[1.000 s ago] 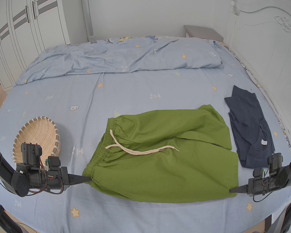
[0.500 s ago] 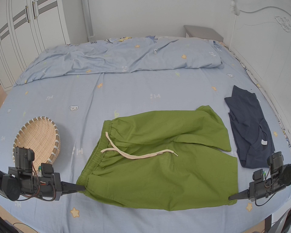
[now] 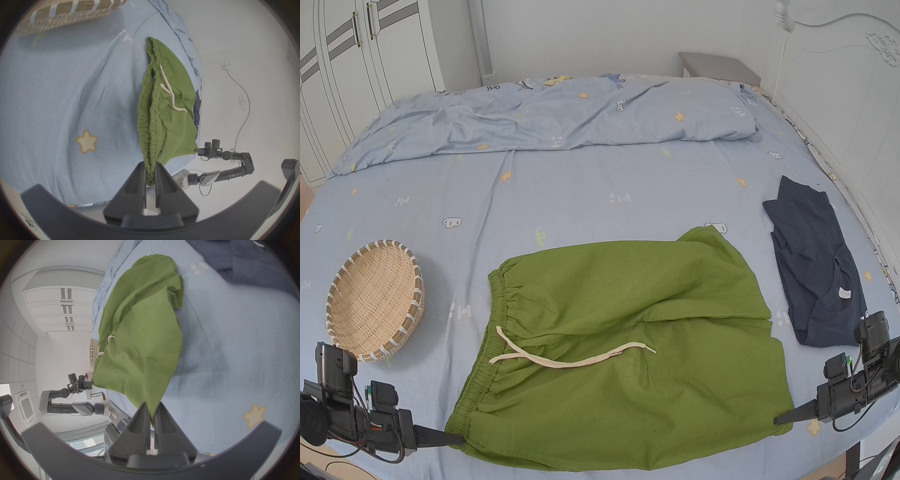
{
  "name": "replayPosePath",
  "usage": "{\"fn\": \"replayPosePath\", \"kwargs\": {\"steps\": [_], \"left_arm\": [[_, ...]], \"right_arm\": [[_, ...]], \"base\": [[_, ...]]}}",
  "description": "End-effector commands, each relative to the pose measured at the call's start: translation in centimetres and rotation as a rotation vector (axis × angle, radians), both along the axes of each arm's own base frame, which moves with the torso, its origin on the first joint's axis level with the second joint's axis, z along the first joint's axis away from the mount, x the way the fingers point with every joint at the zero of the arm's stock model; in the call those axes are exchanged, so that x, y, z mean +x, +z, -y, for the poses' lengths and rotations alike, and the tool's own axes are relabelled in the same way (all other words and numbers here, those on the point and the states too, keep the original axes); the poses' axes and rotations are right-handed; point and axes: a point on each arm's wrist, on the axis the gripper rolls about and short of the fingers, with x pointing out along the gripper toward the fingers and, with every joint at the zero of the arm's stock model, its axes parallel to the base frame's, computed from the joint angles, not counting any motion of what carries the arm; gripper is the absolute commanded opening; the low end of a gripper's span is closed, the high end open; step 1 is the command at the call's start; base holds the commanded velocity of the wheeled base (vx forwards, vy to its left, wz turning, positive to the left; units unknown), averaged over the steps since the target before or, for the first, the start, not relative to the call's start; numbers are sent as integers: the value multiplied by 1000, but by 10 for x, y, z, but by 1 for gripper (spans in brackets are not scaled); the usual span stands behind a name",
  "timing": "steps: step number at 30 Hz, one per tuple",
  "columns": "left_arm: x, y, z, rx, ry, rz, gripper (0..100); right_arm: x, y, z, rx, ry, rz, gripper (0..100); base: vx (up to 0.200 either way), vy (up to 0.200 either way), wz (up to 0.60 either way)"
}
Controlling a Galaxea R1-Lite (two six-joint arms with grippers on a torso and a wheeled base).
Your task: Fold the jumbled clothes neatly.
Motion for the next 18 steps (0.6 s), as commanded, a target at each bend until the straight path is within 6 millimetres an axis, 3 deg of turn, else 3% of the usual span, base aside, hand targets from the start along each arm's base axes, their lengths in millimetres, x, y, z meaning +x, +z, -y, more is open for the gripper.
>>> {"fn": "replayPosePath", "kwargs": {"steps": [1, 9, 18], "left_arm": [[-11, -7, 1, 4, -3, -31, 0], [-7, -19, -2, 74, -4, -84, 0], [1, -37, -21, 129, 0, -86, 0]], "right_arm": [[-9, -4, 0, -6, -3, -21, 0], [-21, -14, -3, -57, 2, -73, 0], [-29, -23, -12, -64, 62, -80, 0]], "base": [[0, 0, 0], [0, 0, 0], [0, 0, 0]]}}
